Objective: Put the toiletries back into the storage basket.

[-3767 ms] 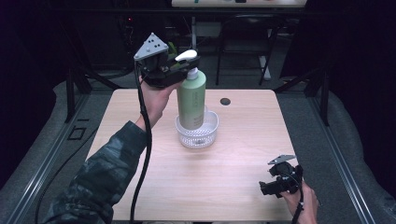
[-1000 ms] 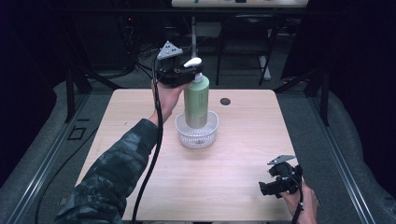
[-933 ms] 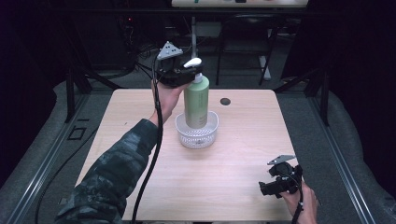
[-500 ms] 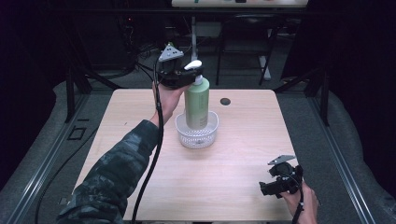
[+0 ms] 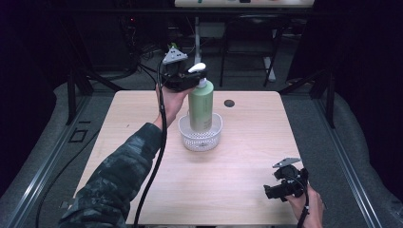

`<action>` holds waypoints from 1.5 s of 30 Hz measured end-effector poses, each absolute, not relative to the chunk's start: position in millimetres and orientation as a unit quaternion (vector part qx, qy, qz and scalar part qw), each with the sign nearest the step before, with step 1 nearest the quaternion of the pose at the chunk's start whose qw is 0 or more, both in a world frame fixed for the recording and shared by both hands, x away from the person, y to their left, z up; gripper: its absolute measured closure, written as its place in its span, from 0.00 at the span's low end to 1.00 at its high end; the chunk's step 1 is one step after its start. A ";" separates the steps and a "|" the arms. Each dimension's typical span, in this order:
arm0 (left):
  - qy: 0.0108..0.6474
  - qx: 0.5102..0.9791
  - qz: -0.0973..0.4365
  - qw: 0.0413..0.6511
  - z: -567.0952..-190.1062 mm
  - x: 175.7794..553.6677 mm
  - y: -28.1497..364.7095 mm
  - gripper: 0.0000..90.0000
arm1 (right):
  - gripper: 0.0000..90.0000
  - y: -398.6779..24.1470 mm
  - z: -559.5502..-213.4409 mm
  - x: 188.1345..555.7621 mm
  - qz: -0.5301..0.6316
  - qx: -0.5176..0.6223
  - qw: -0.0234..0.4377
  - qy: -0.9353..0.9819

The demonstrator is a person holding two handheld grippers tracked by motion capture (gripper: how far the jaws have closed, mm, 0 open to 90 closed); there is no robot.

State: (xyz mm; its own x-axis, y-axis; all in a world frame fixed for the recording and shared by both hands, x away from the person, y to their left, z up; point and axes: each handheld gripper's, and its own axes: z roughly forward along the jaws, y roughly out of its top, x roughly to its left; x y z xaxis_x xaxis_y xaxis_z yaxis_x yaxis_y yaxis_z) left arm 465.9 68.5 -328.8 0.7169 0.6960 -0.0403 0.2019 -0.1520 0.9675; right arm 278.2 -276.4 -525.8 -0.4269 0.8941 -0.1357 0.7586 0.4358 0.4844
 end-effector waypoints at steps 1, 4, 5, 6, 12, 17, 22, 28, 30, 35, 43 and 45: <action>0.309 0.729 0.214 0.573 -329.7 466.0 68.5 0.74 | 0.00 -276.5 -525.9 278.1 0.178 0.500 0.190 0.826; 0.308 0.730 0.212 0.571 -331.9 466.3 69.0 0.74 | 0.00 -276.8 -526.2 277.9 0.178 0.501 0.189 0.825; 0.310 0.732 0.210 0.570 -333.7 466.6 69.2 0.74 | 0.00 -277.5 -525.9 277.7 0.178 0.502 0.190 0.825; 0.309 0.732 0.210 0.570 -334.8 466.9 69.3 0.74 | 0.00 -277.5 -525.8 277.7 0.179 0.501 0.191 0.825; 0.309 0.735 0.209 0.566 -338.8 466.6 69.7 0.74 | 0.00 -276.9 -525.8 277.5 0.178 0.501 0.190 0.825; 0.315 0.733 0.207 0.567 -343.7 468.6 72.3 0.74 | 0.00 -277.0 -525.8 277.4 0.177 0.502 0.190 0.825; 0.315 0.736 0.207 0.563 -348.4 469.4 72.6 0.74 | 0.00 -276.7 -525.7 277.4 0.177 0.501 0.190 0.826; 0.315 0.738 0.206 0.560 -354.9 470.6 71.5 0.74 | 0.00 -276.6 -525.7 277.3 0.177 0.500 0.190 0.826; 0.314 0.740 0.204 0.559 -357.7 471.7 71.4 0.74 | 0.00 -276.8 -525.7 277.1 0.177 0.500 0.190 0.826; 0.313 0.743 0.201 0.557 -365.7 474.7 68.8 0.74 | 0.00 -276.8 -525.7 277.2 0.178 0.501 0.189 0.825; 0.316 0.748 0.197 0.549 -375.9 476.7 66.5 0.74 | 0.00 -277.2 -525.6 277.3 0.177 0.499 0.191 0.827; 0.317 0.749 0.196 0.547 -377.9 476.5 66.5 0.74 | 0.00 -277.3 -525.7 277.4 0.176 0.498 0.191 0.827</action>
